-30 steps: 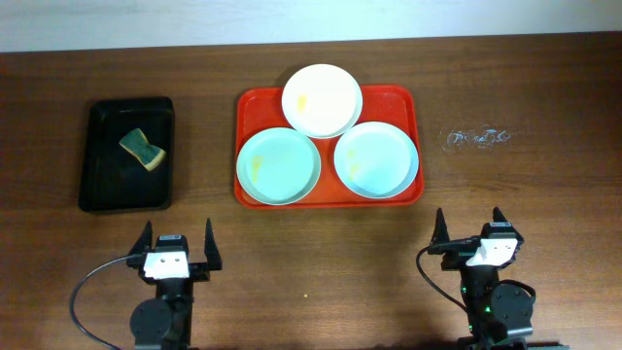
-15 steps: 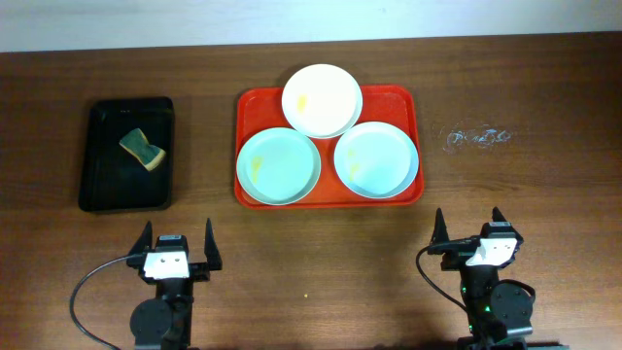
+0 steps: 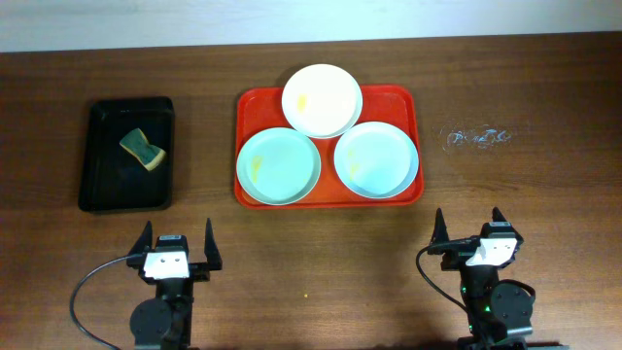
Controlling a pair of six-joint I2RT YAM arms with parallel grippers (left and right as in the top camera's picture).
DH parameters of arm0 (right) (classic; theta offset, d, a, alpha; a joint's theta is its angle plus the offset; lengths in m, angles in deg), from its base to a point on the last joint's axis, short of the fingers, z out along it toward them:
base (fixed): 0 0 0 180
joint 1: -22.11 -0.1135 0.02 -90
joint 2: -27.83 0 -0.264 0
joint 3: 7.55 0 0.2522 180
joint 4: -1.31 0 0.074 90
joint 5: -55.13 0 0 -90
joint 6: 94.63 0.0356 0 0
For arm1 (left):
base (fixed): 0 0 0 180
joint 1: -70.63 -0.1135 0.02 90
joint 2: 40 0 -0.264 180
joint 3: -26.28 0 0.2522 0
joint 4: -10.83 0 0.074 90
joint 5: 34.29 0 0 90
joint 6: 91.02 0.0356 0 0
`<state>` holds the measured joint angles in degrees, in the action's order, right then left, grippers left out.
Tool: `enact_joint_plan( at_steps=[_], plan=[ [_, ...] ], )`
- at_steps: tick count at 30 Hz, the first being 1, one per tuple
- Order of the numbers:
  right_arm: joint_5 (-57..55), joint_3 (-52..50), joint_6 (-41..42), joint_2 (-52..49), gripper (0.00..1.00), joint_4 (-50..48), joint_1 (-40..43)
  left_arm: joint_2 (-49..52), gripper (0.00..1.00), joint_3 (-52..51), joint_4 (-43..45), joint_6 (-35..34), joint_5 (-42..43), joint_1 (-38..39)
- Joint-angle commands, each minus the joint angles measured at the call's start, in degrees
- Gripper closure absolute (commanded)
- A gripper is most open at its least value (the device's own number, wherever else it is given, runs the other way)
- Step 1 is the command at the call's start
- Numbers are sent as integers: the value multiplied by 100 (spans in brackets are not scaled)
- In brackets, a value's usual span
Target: Clean dirty plates on tray and stack at the side
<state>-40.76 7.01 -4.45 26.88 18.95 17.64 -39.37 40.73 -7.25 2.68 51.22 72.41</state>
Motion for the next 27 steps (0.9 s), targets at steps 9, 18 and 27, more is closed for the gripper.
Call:
enact_joint_plan(
  at_steps=[9, 18, 27],
  plan=[
    [55, -48, 22, -15, 1, 28, 37, 4, 1, -11, 767, -927, 3263, 22],
    [55, -48, 22, -15, 1, 28, 37, 1733, 1, 3139, 20, 267, 1152, 20],
    [55, -48, 22, -15, 1, 28, 37, 7324, 1, 8974, -5136, -2020, -988, -232]
  ],
)
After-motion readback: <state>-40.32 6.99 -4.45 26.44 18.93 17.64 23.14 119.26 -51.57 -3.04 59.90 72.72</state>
